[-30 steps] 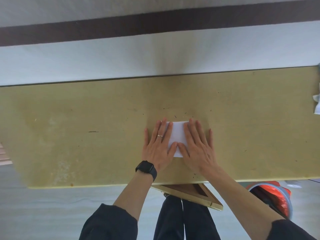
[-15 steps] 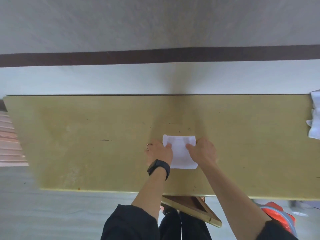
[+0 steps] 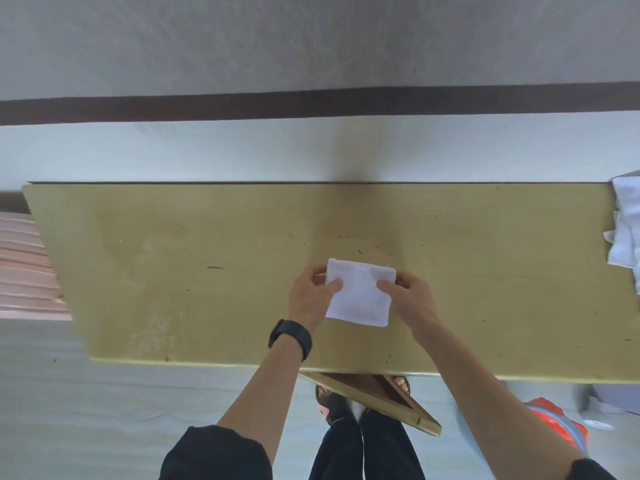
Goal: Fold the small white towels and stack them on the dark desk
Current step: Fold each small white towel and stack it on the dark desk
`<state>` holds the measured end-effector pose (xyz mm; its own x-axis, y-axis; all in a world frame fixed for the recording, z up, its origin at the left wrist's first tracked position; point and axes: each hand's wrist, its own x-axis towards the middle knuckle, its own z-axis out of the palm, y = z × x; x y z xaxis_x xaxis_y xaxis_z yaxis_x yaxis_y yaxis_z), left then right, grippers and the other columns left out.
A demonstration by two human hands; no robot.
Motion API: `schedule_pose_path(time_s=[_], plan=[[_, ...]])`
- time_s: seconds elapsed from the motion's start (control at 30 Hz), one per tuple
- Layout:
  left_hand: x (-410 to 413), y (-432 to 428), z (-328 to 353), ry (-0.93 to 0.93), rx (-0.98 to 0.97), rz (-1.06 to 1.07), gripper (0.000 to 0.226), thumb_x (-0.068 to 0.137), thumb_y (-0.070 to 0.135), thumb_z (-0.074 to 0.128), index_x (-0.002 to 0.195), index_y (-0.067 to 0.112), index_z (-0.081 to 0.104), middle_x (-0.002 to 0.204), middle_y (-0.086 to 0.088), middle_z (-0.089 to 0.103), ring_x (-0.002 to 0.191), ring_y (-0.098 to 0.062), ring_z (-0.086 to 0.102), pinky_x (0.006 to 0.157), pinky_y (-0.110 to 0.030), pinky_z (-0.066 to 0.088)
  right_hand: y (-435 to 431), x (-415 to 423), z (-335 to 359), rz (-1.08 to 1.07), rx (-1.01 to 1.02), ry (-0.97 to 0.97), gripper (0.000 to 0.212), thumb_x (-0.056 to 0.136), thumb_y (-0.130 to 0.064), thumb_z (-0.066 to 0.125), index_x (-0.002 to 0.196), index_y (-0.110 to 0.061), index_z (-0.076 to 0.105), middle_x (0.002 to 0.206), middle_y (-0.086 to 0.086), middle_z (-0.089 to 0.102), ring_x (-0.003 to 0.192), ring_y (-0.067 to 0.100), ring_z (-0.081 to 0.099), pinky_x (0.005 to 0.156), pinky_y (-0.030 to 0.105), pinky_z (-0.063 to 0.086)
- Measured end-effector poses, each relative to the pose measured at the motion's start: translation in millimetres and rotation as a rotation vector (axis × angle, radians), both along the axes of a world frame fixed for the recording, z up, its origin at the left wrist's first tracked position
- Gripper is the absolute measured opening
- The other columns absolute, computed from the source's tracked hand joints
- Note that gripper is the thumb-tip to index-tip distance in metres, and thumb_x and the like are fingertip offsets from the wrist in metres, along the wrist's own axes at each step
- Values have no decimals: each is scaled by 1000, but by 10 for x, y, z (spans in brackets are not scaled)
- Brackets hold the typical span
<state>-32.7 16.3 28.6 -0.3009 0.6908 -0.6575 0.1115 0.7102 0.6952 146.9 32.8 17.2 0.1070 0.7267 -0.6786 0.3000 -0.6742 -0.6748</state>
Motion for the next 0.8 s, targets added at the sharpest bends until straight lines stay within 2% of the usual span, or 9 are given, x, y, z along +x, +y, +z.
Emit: schedule_pose_path(time_s=[0.07,0.13,0.23,0.3,0.4,0.5,0.57,0.63,0.8], plan=[[-92,-18,214,-7,59,-30,33,88,26,71,120,18,66,109,6,69,101,-14,63,84,-27,49,-27,33,232,20,89,25,10,89,-26,66,96,-21,70,80,-5,63,73,14,56,62,24,41],[-180,-42,491,14,138,-50,32,89,32,72,118,18,69,108,8,71,101,-10,64,81,-22,47,-35,43,536,56,187,-6,14,90,-31,67,100,-22,70,87,-8,67,75,8,59,62,22,41],[-305,-61,1014,50,254,-63,32,87,34,74,115,21,71,106,8,72,99,-8,65,81,-21,49,-21,35,1115,104,349,-47,12,89,-33,71,99,-30,65,97,-13,67,85,-7,59,68,13,42],[-403,-91,1434,60,340,-77,25,86,33,76,109,24,72,101,11,73,95,-4,67,77,-16,49,-6,14,1533,123,466,-56,14,87,-31,74,99,-31,65,98,-18,65,89,-12,58,75,11,42],[-568,-170,2110,79,490,-98,20,85,32,76,104,25,73,98,13,74,93,-1,68,80,-19,51,25,-69,2180,145,598,-39,16,87,-34,74,100,-30,68,99,-21,67,90,-6,62,75,13,44],[-712,-289,2765,142,665,-70,12,88,28,74,97,21,71,95,11,74,94,-5,68,83,-22,52,32,-276,2839,208,767,1,10,91,-39,68,98,-32,70,97,-22,70,85,1,65,73,13,43],[-780,-422,3161,209,769,-22,10,90,27,71,94,18,66,92,11,71,92,-6,66,80,-17,50,-23,-487,3238,247,914,29,8,97,-35,60,97,-32,67,92,-23,69,84,-3,62,70,7,42],[-833,-608,3516,282,857,57,14,93,28,67,89,18,58,84,12,62,81,-3,59,72,-12,45,-108,-712,3570,279,1054,49,12,101,-34,52,97,-29,62,85,-20,65,80,-3,60,66,8,41],[-857,-1292,4105,461,1029,273,17,99,37,56,100,21,53,75,12,51,68,-3,47,61,-15,41,-483,-1164,4056,349,1276,98,15,102,-40,43,97,-27,49,68,-10,50,63,10,49,58,27,39]])
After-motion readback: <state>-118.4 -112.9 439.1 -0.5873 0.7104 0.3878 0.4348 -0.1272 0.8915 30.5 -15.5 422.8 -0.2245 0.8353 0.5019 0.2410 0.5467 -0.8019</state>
